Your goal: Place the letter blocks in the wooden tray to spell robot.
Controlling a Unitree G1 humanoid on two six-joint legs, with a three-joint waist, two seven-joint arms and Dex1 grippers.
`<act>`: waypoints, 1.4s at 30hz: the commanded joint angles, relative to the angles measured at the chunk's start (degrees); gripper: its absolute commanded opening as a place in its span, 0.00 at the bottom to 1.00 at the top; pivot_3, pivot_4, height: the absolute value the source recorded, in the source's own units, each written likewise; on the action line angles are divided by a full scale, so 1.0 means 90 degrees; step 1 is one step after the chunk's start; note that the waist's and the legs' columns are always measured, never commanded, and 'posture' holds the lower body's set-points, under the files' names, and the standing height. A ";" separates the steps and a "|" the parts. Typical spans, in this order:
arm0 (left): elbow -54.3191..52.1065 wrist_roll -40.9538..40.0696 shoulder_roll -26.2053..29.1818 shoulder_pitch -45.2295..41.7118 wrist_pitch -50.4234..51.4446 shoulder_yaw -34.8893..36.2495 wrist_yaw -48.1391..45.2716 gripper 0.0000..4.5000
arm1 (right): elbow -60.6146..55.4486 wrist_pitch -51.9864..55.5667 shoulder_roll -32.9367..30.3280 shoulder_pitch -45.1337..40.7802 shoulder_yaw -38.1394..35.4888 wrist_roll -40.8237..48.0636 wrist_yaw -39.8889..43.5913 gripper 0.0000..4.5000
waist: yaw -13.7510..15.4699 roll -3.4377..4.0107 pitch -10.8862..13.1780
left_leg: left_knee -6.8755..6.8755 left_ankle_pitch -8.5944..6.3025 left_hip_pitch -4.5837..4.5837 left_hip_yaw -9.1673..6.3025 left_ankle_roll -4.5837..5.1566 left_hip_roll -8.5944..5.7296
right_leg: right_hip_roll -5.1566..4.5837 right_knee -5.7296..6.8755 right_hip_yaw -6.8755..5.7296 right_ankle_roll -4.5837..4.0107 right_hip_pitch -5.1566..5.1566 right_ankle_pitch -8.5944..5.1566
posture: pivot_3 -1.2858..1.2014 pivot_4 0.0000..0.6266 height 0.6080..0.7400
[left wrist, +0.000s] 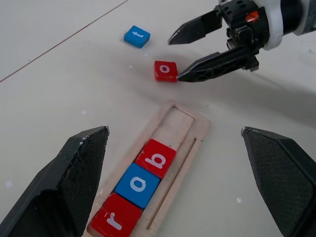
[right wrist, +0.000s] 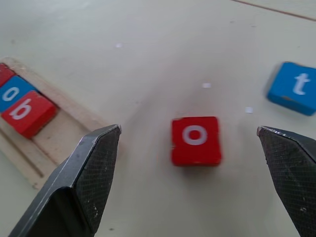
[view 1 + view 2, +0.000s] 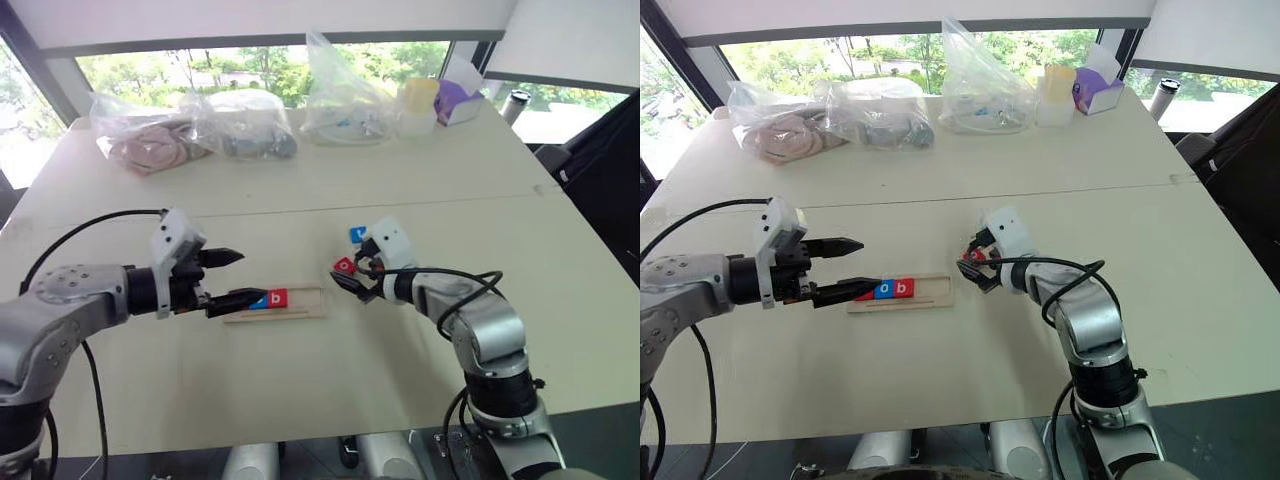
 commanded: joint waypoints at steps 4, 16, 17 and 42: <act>0.0290 0.0401 0.0204 -0.0210 -0.0423 -0.0181 -0.0238 1.00 | 0.0641 -0.0692 -0.0058 -0.0063 0.0196 -0.0025 -0.0284 0.94 | -0.0019 -0.0001 0.0000 | 0.0000 0.0000 -0.0006 0.0017 -0.0001 -0.0003 | -0.0005 -0.0011 0.0004 0.0016 -0.0002 0.0009 | 0.52 0.24 1.00; 0.0352 0.0653 0.0084 -0.0290 -0.0613 -0.0385 -0.0230 1.00 | 0.0575 -0.0929 -0.0028 -0.0057 0.0243 -0.0139 -0.0776 0.25 | -0.0015 -0.0001 -0.0001 | -0.0006 0.0000 -0.0003 0.0018 0.0000 0.0003 | 0.0000 -0.0006 0.0010 0.0023 -0.0005 0.0010 | 0.52 0.24 1.00; 0.0359 0.0695 0.0077 -0.0305 -0.0644 -0.0420 -0.0238 1.00 | 0.0403 -0.0828 -0.0037 -0.0003 0.0205 -0.0151 -0.0858 0.25 | -0.0013 -0.0001 -0.0001 | -0.0006 0.0000 -0.0005 0.0018 0.0000 0.0003 | -0.0001 -0.0007 0.0010 0.0023 -0.0006 0.0010 | 0.52 0.24 1.00; 0.1516 0.1504 -0.0101 -0.1430 -0.1282 -0.1359 -0.1151 1.00 | -0.1922 0.1426 0.1024 0.0669 -0.1023 -0.0546 -0.2523 0.99 | -0.0013 -0.0002 -0.0002 | -0.0004 0.0000 -0.0013 0.0005 -0.0001 -0.0006 | -0.0013 -0.0017 0.0002 0.0026 -0.0004 0.0003 | 0.52 0.24 1.00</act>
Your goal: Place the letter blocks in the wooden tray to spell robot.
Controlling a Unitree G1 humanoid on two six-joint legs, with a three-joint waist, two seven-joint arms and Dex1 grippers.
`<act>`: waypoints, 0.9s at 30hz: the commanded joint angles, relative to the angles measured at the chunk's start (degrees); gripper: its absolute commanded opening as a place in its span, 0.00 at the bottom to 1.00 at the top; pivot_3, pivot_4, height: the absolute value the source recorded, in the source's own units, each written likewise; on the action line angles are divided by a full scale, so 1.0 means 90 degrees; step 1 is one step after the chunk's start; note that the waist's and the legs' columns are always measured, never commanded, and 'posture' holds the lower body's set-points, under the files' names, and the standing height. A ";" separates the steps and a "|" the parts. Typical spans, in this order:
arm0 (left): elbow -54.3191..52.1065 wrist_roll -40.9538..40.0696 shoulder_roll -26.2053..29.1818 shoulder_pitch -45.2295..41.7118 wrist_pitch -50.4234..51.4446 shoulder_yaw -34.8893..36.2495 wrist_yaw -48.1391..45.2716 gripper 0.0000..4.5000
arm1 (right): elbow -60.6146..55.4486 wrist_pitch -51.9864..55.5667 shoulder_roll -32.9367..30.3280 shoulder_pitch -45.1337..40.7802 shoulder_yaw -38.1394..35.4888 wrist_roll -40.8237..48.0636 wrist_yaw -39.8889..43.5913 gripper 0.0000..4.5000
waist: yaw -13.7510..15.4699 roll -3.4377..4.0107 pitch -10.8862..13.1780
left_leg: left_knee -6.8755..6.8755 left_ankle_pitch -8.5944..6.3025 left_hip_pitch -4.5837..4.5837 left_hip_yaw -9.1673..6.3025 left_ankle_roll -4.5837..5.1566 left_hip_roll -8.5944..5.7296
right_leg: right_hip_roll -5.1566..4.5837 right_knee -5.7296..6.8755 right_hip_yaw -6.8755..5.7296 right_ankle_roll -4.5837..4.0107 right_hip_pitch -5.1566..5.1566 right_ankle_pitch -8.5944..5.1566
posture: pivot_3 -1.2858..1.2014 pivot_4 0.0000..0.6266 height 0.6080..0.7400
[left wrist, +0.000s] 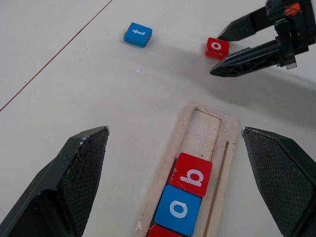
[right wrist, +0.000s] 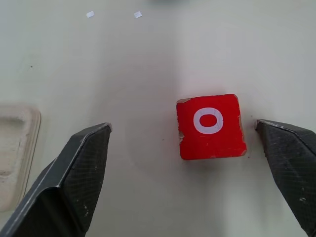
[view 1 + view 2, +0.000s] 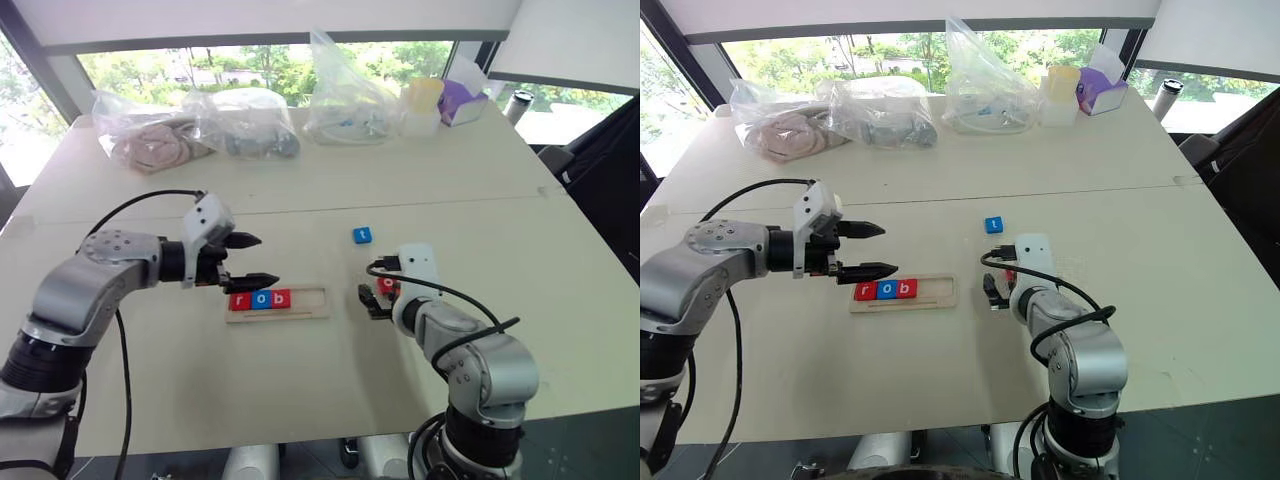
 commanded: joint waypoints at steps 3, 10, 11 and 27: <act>-0.0078 0.0091 0.0338 0.0222 -0.0241 0.0313 -0.0289 1.00 | 0.0442 -0.2788 -0.1963 -0.0322 -0.0199 0.0584 0.1834 0.99 | -0.0022 0.0002 0.0003 | -0.0003 0.0000 0.0000 0.0014 0.0000 -0.0002 | -0.0001 -0.0003 0.0002 0.0003 -0.0003 -0.0001 | 0.52 0.24 1.00; -0.0631 -0.0205 0.0992 0.0871 0.0082 0.0650 -0.0673 1.00 | 0.3366 -0.6379 -0.4381 -0.0511 -0.0049 0.1798 0.6607 0.99 | -0.0038 -0.0003 0.0007 | -0.0021 -0.0004 0.0013 0.0018 0.0008 0.0006 | 0.0013 -0.0010 0.0002 0.0014 0.0004 -0.0005 | 0.52 0.24 1.00; -0.0790 -0.0327 0.1040 0.1010 0.0198 0.0781 -0.0645 1.00 | 0.3845 -0.6694 -0.4537 -0.0645 0.0086 0.1809 0.7100 0.99 | -0.0034 -0.0002 0.0007 | -0.0020 -0.0006 0.0013 0.0020 0.0010 0.0007 | 0.0012 -0.0007 0.0003 0.0013 0.0002 -0.0005 | 0.52 0.24 1.00; -0.1759 -0.0913 0.1212 0.2311 0.0932 0.2131 0.0101 1.00 | 0.8059 -1.0191 -0.4189 -0.2306 0.1511 0.0567 0.8763 0.88 | 0.0006 -0.0003 0.0016 | 0.0000 -0.0005 0.0010 0.0031 0.0009 0.0009 | 0.0004 0.0001 0.0008 -0.0005 0.0002 0.0007 | 0.52 0.24 1.00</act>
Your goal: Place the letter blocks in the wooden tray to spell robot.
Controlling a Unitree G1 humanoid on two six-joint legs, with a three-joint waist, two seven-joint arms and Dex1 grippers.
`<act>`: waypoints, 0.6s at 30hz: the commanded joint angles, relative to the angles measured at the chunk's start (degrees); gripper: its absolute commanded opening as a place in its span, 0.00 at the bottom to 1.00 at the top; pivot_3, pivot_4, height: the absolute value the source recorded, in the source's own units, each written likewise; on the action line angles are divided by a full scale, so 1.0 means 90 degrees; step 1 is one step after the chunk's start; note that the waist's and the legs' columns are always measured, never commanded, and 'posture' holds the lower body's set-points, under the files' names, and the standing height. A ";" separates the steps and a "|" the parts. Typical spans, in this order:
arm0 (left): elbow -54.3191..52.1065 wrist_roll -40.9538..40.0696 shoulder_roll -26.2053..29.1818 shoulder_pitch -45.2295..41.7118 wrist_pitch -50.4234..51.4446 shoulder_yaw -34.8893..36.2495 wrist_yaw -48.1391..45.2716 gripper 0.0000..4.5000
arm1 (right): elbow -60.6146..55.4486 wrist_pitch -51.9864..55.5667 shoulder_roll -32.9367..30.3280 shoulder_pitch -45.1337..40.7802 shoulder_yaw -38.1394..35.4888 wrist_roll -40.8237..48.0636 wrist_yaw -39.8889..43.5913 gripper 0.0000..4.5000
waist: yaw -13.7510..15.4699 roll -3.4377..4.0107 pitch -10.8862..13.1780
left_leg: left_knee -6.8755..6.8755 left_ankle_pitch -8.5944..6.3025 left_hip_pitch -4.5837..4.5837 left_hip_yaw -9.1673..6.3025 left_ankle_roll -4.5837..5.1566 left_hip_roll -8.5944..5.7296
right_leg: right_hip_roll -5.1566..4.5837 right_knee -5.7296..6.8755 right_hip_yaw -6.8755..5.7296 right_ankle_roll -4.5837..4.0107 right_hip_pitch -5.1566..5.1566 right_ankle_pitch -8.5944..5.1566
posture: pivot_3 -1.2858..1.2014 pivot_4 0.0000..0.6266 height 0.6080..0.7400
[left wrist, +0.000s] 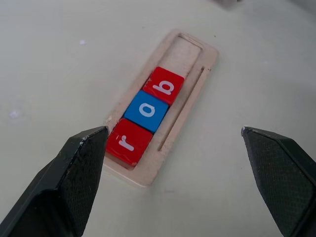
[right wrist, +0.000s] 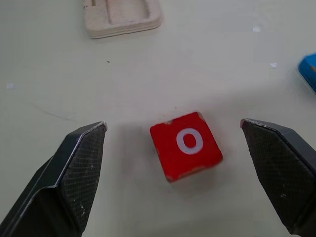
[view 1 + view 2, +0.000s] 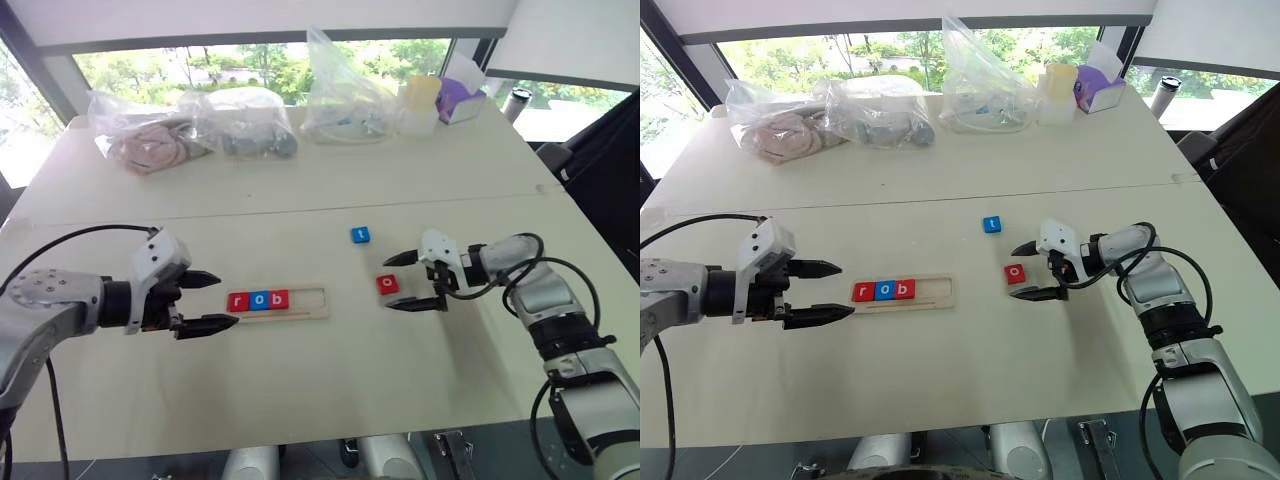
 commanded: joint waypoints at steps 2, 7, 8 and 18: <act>-0.0178 -0.0100 0.0049 0.0075 0.0027 0.0346 0.0149 1.00 | 0.0803 -0.0561 0.0183 -0.0317 -0.0057 -0.0124 0.0024 0.72 | -0.0013 -0.0001 -0.0001 | 0.0001 0.0000 0.0002 0.0006 0.0000 -0.0001 | -0.0001 0.0001 0.0006 -0.0001 0.0000 0.0001 | 0.52 0.24 1.00; -0.0120 -0.0086 0.0131 0.0159 -0.0006 0.0448 0.0124 1.00 | 0.0851 -0.0560 0.0268 -0.0457 -0.0160 -0.0013 0.0038 0.27 | -0.0016 0.0000 -0.0001 | -0.0001 0.0000 0.0008 0.0006 0.0000 0.0000 | 0.0002 0.0004 0.0007 -0.0005 0.0002 0.0004 | 0.52 0.24 1.00; -0.0077 -0.0070 0.0170 0.0185 -0.0016 0.0490 0.0094 1.00 | 0.0480 -0.0181 0.0315 -0.0467 -0.0236 0.0158 -0.0025 0.27 | -0.0015 -0.0001 -0.0001 | -0.0001 0.0000 0.0008 0.0006 0.0000 0.0001 | 0.0002 0.0005 0.0007 -0.0006 0.0002 0.0005 | 0.52 0.24 1.00; -0.0067 0.0047 0.0489 0.0286 -0.0227 0.0139 -0.0278 1.00 | -0.3508 0.3000 0.1553 -0.0205 0.0548 0.0402 -0.1971 0.27 | 0.0007 0.0010 0.0001 | -0.0009 0.0000 0.0009 -0.0010 -0.0001 0.0015 | 0.0008 0.0022 0.0003 -0.0004 -0.0008 0.0000 | 0.52 0.24 1.00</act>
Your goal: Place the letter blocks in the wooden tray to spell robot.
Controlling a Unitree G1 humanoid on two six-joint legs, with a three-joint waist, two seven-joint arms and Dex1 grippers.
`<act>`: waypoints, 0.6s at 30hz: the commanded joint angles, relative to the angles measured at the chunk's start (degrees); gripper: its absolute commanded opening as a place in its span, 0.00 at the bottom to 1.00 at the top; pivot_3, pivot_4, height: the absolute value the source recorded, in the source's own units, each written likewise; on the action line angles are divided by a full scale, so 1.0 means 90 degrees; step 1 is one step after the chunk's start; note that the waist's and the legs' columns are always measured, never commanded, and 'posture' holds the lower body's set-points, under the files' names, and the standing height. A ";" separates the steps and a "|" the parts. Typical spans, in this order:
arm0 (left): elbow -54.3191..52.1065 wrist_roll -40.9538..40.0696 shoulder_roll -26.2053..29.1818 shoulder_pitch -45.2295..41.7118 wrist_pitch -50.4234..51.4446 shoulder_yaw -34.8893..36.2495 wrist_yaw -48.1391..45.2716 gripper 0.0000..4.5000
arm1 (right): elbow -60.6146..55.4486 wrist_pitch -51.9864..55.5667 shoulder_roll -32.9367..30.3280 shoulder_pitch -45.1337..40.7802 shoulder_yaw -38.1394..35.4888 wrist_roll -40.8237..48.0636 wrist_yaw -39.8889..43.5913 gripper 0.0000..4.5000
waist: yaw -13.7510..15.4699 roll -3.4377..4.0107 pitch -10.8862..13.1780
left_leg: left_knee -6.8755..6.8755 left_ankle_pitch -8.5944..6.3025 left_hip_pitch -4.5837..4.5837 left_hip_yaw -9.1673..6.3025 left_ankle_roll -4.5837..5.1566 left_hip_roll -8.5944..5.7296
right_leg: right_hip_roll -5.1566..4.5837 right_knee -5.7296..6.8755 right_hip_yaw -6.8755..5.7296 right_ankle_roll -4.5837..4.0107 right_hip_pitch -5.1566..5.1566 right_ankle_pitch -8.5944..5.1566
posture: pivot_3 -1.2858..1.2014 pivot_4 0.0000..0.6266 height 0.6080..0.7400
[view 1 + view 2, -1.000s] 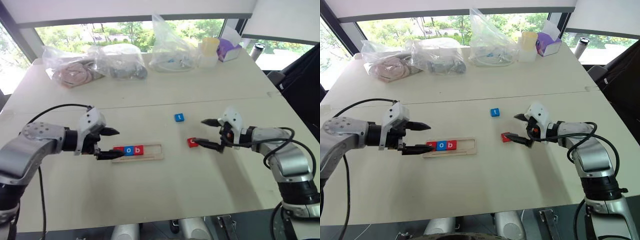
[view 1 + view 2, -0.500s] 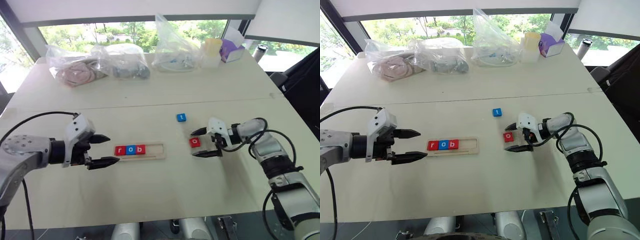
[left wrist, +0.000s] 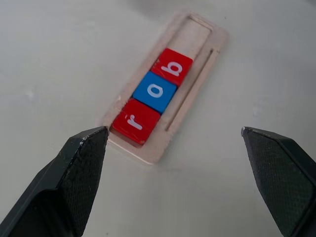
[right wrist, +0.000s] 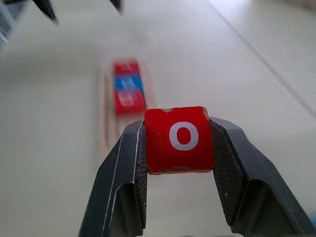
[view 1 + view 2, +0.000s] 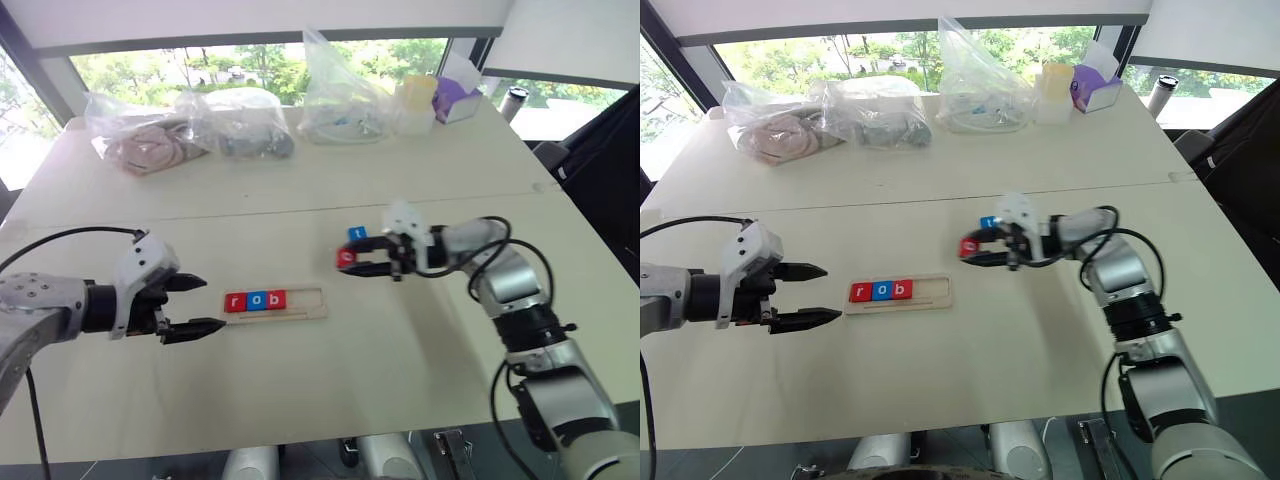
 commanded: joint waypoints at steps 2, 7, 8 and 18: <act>-0.0105 -0.0054 0.0092 -0.0155 -0.0045 0.0006 -0.0068 1.00 | -0.0334 0.0180 0.0214 0.0112 0.0666 -0.0622 -0.0667 0.27 | 0.0052 0.0000 0.0000 | 0.0007 0.0002 -0.0010 -0.0001 -0.0003 -0.0010 | -0.0005 -0.0004 -0.0004 0.0000 -0.0001 0.0000 | 0.52 0.24 1.00; -0.0111 -0.0059 0.0075 -0.0196 -0.0027 0.0057 -0.0035 1.00 | -0.0312 0.0033 0.0229 0.0228 0.1141 -0.1042 -0.0853 0.27 | 0.0031 -0.0003 -0.0001 | 0.0015 0.0002 -0.0015 0.0038 -0.0003 -0.0022 | -0.0024 -0.0024 0.0019 0.0005 0.0000 0.0004 | 0.52 0.24 1.00; -0.0117 -0.0053 0.0060 -0.0175 -0.0028 0.0064 -0.0022 1.00 | -0.0282 0.0054 0.0244 0.0224 0.1147 -0.1047 -0.0877 0.27 | 0.0020 -0.0003 -0.0001 | 0.0015 0.0002 -0.0015 0.0042 -0.0003 -0.0023 | -0.0024 -0.0024 0.0023 0.0007 -0.0001 0.0006 | 0.52 0.24 1.00; -0.0107 -0.0023 -0.0141 -0.0313 -0.0076 -0.0096 0.0165 1.00 | 0.0068 0.0097 0.0460 0.0262 0.1212 -0.1071 -0.0975 0.27 | -0.0014 -0.0004 -0.0002 | 0.0009 0.0002 -0.0004 0.0042 -0.0003 -0.0012 | -0.0005 -0.0016 0.0025 0.0013 -0.0002 0.0008 | 0.52 0.24 1.00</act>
